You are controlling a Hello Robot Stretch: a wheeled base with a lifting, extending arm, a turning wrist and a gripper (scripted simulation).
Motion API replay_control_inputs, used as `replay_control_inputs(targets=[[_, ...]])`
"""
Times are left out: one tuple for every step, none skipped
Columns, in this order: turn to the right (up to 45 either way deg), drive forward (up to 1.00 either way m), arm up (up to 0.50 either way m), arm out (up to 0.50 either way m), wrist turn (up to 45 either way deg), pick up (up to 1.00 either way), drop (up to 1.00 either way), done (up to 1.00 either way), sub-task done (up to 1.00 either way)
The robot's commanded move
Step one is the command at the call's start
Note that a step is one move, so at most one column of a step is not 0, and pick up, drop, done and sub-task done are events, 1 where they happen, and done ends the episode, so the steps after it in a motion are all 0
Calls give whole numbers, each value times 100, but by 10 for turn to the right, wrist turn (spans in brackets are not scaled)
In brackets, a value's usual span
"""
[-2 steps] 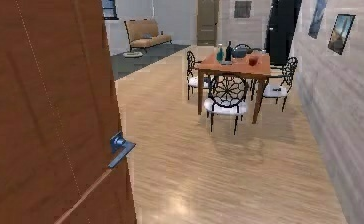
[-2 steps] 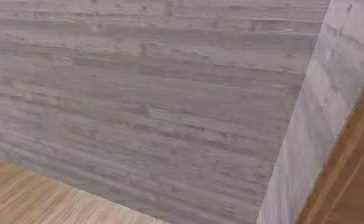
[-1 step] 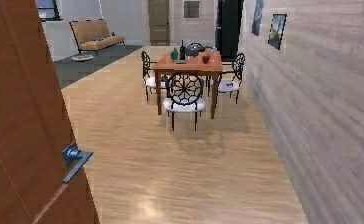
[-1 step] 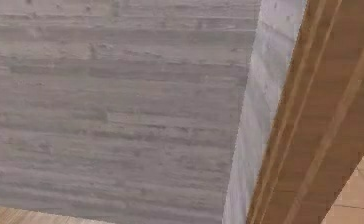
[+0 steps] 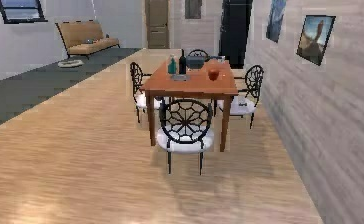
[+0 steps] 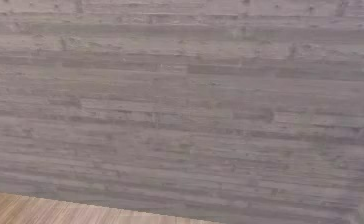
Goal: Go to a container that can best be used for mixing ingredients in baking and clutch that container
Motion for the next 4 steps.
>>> replay_control_inputs(targets=[[-60,0,0,0,0,0,0,0,0],[0,45,0,0,0,0,0,0,0],[-450,0,0,0,0,0,0,0,0],[-270,0,0,0,0,0,0,0,0]])
